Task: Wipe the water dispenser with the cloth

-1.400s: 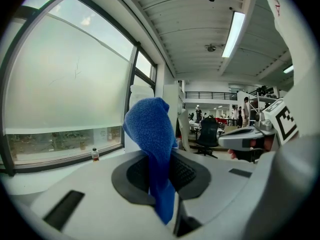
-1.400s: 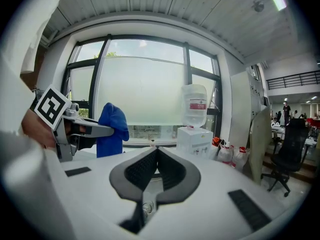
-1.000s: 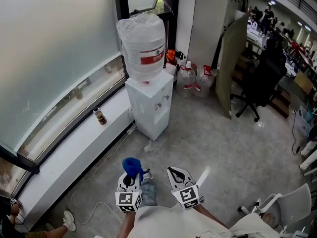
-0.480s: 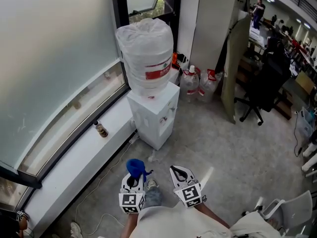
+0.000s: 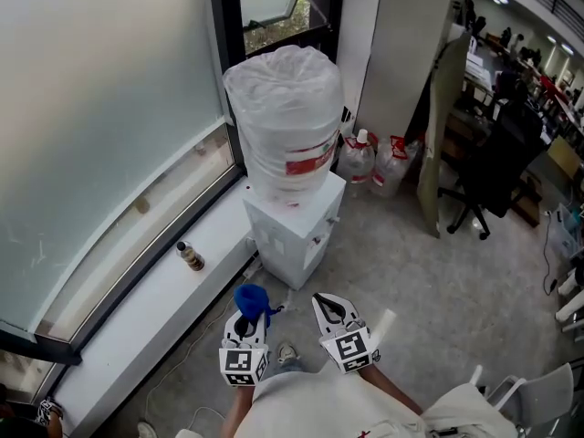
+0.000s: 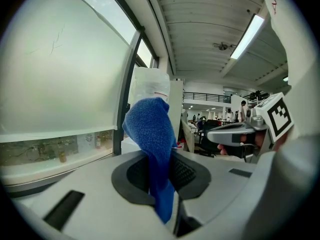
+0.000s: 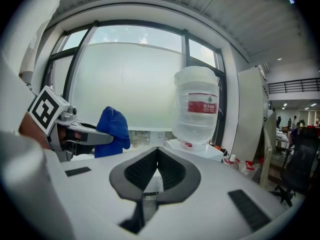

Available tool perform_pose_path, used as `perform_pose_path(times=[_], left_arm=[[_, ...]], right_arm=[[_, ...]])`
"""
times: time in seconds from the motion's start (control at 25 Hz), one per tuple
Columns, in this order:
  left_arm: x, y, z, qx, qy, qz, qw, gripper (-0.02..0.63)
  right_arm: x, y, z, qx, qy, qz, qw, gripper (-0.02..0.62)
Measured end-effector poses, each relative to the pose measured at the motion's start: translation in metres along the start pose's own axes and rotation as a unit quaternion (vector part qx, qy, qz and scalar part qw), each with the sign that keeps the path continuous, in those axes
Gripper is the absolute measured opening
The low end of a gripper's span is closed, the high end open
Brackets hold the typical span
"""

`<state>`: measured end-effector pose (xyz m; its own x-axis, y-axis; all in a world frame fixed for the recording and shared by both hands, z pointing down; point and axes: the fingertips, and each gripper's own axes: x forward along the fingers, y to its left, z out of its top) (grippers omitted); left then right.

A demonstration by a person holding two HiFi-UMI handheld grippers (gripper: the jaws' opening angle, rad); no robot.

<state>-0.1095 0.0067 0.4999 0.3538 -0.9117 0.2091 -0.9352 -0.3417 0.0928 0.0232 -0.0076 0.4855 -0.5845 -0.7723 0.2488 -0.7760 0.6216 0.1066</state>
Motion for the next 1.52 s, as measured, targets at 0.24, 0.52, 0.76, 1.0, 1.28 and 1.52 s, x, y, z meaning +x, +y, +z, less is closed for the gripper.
perform_pose_path(times=[0.24, 0.52, 0.76, 1.0, 1.28, 1.52], left_arm=[[0.04, 0.034, 0.012, 0.006, -0.001, -0.007, 1.0, 0.063], [0.07, 0.042, 0.016, 0.009, 0.009, -0.003, 0.9999, 0.063], [0.098, 0.037, 0.025, 0.006, 0.013, 0.014, 0.9998, 0.063], [0.108, 0.035, 0.02, -0.008, 0.023, 0.038, 0.999, 0.063], [0.109, 0.039, 0.005, -0.011, 0.038, 0.05, 0.998, 0.063], [0.103, 0.042, -0.023, -0.032, 0.062, 0.052, 0.9962, 0.063]], right_arm=[[0.044, -0.019, 0.013, -0.001, -0.006, -0.01, 1.0, 0.015], [0.062, -0.043, 0.008, 0.013, 0.001, -0.01, 1.0, 0.015], [0.075, -0.066, 0.008, 0.015, 0.005, 0.019, 1.0, 0.014], [0.086, -0.081, 0.008, 0.007, 0.011, 0.045, 0.999, 0.014], [0.098, -0.082, -0.002, 0.003, 0.026, 0.06, 0.998, 0.014], [0.101, -0.066, -0.025, 0.014, 0.053, 0.074, 0.996, 0.015]])
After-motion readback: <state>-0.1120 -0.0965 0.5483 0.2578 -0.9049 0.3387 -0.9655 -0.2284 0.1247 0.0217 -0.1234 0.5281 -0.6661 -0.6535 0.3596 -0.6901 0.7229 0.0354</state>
